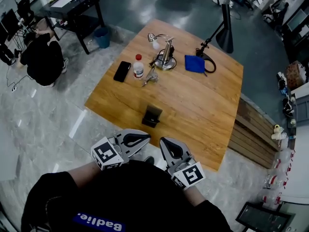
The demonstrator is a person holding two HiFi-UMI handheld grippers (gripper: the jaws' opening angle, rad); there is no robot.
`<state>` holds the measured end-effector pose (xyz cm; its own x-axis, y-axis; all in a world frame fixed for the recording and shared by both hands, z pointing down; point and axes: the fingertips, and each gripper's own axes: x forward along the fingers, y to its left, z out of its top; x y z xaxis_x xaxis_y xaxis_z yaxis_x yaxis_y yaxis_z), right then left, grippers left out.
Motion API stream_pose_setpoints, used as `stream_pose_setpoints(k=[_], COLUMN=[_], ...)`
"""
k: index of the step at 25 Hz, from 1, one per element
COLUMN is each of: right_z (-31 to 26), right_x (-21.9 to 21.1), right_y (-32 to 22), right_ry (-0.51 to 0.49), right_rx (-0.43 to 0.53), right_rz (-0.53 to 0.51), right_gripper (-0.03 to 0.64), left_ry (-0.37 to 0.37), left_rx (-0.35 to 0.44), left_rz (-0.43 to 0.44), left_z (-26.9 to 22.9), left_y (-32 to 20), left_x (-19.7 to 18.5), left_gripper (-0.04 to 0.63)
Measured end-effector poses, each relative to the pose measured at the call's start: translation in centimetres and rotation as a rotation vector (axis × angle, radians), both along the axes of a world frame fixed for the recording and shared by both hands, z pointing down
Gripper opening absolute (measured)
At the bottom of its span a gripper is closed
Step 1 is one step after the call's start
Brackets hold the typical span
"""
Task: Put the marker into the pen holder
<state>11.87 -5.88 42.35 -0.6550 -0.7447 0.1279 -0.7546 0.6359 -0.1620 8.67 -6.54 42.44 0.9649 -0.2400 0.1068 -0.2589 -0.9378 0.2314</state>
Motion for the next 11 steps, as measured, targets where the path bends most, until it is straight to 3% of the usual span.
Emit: stream_pose_setpoints(k=[11], right_z=[-0.14], right_x=[-0.63], right_y=[-0.27], right_ry=[0.003], right_rx=[0.007], right_rz=[-0.010], right_gripper=[0.005], left_ry=[-0.006], left_rx=[0.001], left_rz=[0.002], left_z=[-0.21], left_y=[-0.06], left_x=[-0.44], left_gripper=[0.004])
